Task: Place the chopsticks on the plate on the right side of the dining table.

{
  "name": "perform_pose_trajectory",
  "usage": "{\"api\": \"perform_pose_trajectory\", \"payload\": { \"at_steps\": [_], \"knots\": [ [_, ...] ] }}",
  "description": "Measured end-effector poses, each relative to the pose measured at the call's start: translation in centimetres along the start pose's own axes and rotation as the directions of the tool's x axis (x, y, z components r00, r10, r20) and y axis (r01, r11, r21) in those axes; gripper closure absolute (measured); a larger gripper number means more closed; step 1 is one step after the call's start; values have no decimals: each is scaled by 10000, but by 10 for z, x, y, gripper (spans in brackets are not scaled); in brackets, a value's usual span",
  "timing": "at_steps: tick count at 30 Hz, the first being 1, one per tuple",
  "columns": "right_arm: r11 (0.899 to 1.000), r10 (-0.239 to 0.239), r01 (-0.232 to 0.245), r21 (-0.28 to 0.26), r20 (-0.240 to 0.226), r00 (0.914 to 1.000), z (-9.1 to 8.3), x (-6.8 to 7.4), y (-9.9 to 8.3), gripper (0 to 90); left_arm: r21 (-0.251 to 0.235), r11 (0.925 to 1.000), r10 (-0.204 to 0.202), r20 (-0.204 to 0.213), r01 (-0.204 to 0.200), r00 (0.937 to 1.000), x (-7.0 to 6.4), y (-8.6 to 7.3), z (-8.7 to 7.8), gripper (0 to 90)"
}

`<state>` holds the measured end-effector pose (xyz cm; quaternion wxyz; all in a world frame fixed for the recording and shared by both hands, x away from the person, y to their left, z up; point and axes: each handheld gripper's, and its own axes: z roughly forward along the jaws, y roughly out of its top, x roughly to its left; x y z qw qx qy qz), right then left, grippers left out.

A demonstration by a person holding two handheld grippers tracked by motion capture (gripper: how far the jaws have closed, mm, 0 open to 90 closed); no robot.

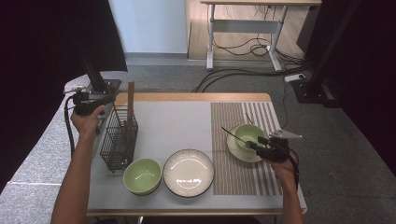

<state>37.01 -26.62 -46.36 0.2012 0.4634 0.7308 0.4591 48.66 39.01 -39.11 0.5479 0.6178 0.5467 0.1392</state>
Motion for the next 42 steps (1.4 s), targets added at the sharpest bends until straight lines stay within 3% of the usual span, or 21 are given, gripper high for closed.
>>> {"api": "perform_pose_trajectory", "payload": {
  "at_steps": [7, 14, 22, 31, 42],
  "knots": [
    [10000, 50, -50, 24, 58, 10000, 0, -2, 0, 500, -480, 9988, 82, 67, -79, 9999, -1, 6, -7, 844],
    [10000, 8, -8, 58, 29, 10000, 0, -1, 0, 500, -974, 9941, 478, 33, -472, 9989, -12, 18, -26, 844],
    [10000, 18, -17, -18, 48, 10000, 0, 0, 0, 500, -1046, 9904, 916, 59, -905, 9958, -27, 19, -33, 844],
    [9999, 66, -65, -83, 40, 10000, -2, -2, 0, 500, -961, 9897, 1062, 1, -1057, 9943, -32, 17, -43, 845],
    [9999, 52, -51, -103, 36, 10000, -2, 0, 1, 500, -1177, 9826, 1445, -17, -1437, 9895, -46, 19, -50, 846]
  ]
}}
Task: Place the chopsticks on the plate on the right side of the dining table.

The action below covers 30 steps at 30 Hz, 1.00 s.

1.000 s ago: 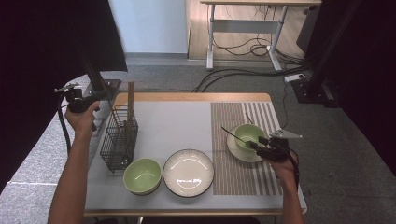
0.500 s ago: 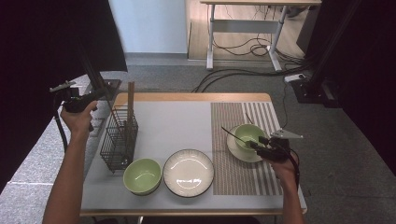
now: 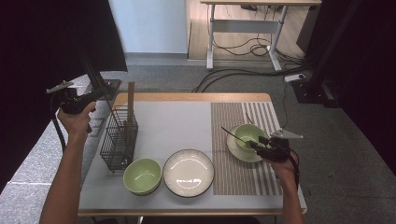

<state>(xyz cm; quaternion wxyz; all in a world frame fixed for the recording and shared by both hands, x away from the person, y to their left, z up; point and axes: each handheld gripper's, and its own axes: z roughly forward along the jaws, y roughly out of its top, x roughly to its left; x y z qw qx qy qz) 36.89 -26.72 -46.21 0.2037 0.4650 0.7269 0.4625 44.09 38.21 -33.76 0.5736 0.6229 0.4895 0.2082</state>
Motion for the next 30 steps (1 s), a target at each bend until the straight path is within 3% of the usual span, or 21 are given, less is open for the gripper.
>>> {"api": "perform_pose_trajectory", "payload": {
  "at_steps": [12, 21, 30],
  "knots": [
    [9998, 123, -122, -138, 53, 9999, -3, -4, 0, 500, -328, 9988, 361, 161, -355, 9992, -20, 22, 6, 847],
    [9998, 132, -131, -119, 24, 9999, -5, -5, 0, 500, -704, 9968, 414, 359, -387, 9985, -36, 34, 9, 847],
    [9998, 185, -184, -120, 53, 9998, -4, -6, -1, 500, -1133, 9922, 552, 335, -511, 9979, -44, 47, 0, 847]
  ]
}}
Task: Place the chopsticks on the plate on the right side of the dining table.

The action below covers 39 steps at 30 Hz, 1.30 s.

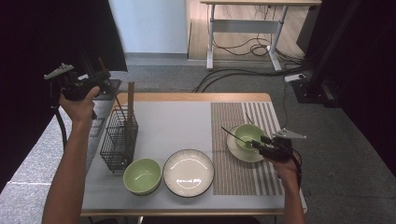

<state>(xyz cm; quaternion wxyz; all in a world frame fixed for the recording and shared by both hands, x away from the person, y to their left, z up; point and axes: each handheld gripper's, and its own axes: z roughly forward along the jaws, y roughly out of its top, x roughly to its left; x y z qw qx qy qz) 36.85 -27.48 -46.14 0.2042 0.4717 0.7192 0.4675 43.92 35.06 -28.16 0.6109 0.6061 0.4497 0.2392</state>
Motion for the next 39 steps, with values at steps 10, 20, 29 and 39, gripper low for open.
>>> {"api": "perform_pose_trajectory", "payload": {
  "at_steps": [10, 20, 29, 39],
  "knots": [
    [9999, -119, 119, -28, -88, 9999, 0, 2, 0, 500, -253, 9991, 354, 122, -351, 9993, -15, 10, -3, 847],
    [9998, -161, 159, -108, -152, 9998, 0, 3, 1, 500, 214, 9997, 142, 551, -154, 9984, -20, -5, 9, 847],
    [9998, -173, 170, -143, -186, 9997, 0, 4, 1, 500, 521, 9986, 2, 738, -40, 9973, -21, -18, 15, 847],
    [9997, -211, 208, -104, -221, 9995, 2, 5, 1, 500, 685, 9975, -208, 842, 151, 9962, -18, -29, 18, 847]
  ]
}}
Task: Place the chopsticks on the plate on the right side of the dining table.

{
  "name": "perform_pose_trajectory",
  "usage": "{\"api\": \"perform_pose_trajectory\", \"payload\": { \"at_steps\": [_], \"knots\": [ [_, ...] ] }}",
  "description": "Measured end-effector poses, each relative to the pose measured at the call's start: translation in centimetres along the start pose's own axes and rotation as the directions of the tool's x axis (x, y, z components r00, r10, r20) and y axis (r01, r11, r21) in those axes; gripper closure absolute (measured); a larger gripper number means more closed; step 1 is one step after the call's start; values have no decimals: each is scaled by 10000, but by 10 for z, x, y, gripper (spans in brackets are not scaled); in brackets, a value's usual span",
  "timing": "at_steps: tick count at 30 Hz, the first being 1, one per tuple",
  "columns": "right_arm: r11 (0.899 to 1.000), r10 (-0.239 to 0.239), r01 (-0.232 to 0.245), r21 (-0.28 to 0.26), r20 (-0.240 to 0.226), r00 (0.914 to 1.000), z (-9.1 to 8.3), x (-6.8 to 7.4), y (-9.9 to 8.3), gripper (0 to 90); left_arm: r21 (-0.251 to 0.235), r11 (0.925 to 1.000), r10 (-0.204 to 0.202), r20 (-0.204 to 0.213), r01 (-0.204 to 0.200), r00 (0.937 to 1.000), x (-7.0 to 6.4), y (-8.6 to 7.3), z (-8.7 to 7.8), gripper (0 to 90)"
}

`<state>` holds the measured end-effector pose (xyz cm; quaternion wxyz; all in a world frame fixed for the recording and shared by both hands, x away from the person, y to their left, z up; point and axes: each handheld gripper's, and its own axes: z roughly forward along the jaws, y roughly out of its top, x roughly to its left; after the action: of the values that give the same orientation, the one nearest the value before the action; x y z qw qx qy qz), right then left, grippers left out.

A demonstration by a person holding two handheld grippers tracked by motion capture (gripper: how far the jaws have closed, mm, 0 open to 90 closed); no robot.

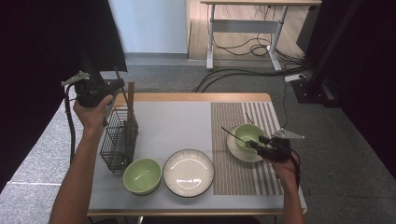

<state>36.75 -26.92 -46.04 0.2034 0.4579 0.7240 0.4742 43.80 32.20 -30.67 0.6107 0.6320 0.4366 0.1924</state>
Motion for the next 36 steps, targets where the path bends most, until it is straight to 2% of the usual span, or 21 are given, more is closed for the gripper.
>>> {"api": "perform_pose_trajectory", "payload": {
  "at_steps": [6, 19, 29, 36],
  "knots": [
    [9999, 23, -25, -98, -170, 9999, -1, 1, 1, 500, 52, 10000, -71, 61, 70, 10000, 0, -5, 0, 847],
    [9992, 2, -25, -411, -553, 9985, -1, 10, 4, 500, 143, 9999, 25, 333, -29, 9994, -12, -11, 9, 847],
    [9976, -109, 73, -689, -509, 9986, -2, 15, 6, 503, 371, 9993, -46, 538, 26, 9985, -15, -22, 17, 847],
    [9976, -306, 275, -629, -496, 9983, 3, 22, 7, 505, 538, 9985, -47, 626, 13, 9980, -17, -31, 22, 847]
  ]
}}
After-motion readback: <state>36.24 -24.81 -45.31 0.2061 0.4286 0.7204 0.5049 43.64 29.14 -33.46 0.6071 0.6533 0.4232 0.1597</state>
